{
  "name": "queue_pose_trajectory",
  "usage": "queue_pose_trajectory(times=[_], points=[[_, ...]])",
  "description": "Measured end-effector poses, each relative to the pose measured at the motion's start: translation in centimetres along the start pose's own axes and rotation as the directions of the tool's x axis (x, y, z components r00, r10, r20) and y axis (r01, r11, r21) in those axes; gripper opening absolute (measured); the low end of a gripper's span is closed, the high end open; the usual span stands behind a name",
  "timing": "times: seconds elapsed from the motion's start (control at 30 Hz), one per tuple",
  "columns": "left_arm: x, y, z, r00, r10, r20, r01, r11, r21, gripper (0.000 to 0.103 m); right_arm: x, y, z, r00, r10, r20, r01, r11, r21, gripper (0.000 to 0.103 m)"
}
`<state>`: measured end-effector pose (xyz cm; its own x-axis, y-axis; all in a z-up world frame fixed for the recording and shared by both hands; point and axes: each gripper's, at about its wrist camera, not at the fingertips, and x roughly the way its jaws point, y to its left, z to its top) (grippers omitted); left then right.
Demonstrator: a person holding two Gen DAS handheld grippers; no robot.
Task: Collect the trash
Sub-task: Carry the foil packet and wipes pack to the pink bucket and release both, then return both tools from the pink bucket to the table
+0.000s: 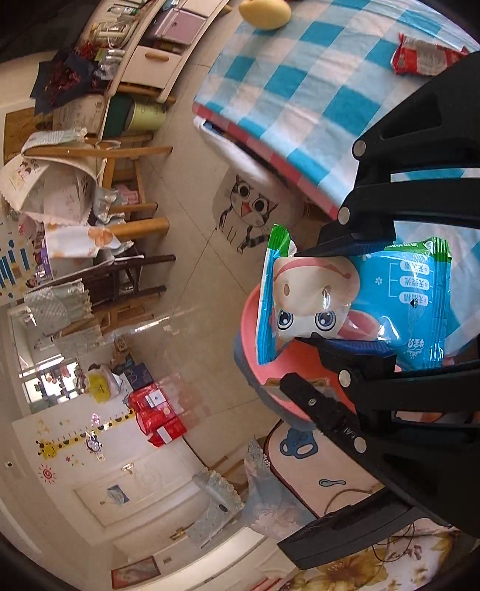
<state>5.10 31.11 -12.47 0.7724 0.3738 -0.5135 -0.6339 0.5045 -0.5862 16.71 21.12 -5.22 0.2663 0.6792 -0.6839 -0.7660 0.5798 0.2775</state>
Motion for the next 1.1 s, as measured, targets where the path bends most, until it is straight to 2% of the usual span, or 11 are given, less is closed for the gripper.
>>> queue_pose_trajectory(times=[0.2,0.27,0.33,0.4,0.43,0.53,0.6,0.73,0.9,1.1], points=[[1.8,2.5,1.2,0.998,0.062,-0.034,-0.065,0.994,-0.09,0.064,5.7,2.2,2.1,0.999,0.047,-0.021,-0.047,0.999,-0.007,0.038],[2.1,3.1,1.4,0.994,0.096,-0.044,-0.1,0.989,-0.109,0.069,7.1,2.1,2.3,0.996,0.074,-0.044,-0.074,0.997,0.006,0.042],[2.5,3.0,1.5,0.991,0.121,-0.051,-0.126,0.986,-0.106,0.077,7.9,1.6,2.3,0.997,0.064,-0.044,-0.062,0.997,0.042,0.053],[2.6,2.8,1.6,0.989,0.14,-0.039,-0.143,0.986,-0.085,0.08,7.8,0.9,2.0,0.998,0.061,-0.031,-0.059,0.996,0.061,0.059],[2.6,2.6,1.5,0.989,0.145,-0.031,-0.146,0.987,-0.073,0.081,7.4,0.5,1.9,0.999,0.051,-0.018,-0.05,0.996,0.07,0.065],[2.5,1.7,1.2,0.988,0.155,-0.003,-0.155,0.988,-0.012,0.083,5.1,-1.3,1.1,1.0,0.019,0.014,-0.02,0.996,0.089,0.073],[2.4,1.1,1.1,0.989,0.144,0.016,-0.144,0.989,0.021,0.084,3.4,-2.2,0.4,0.999,-0.031,0.032,0.028,0.995,0.093,0.078],[2.4,-1.0,0.2,0.996,0.081,0.035,-0.085,0.987,0.134,0.09,-0.9,-4.4,-1.4,0.99,-0.131,0.058,0.125,0.988,0.093,0.087],[2.5,-4.4,-1.9,1.0,0.017,-0.002,-0.016,0.954,0.298,0.091,-5.9,-6.9,-3.7,0.97,-0.233,0.075,0.226,0.97,0.089,0.088],[1.8,-8.1,-5.1,0.999,-0.014,-0.03,0.026,0.889,0.457,0.092,-11.3,-9.1,-6.9,0.947,-0.303,0.102,0.29,0.949,0.122,0.089]])
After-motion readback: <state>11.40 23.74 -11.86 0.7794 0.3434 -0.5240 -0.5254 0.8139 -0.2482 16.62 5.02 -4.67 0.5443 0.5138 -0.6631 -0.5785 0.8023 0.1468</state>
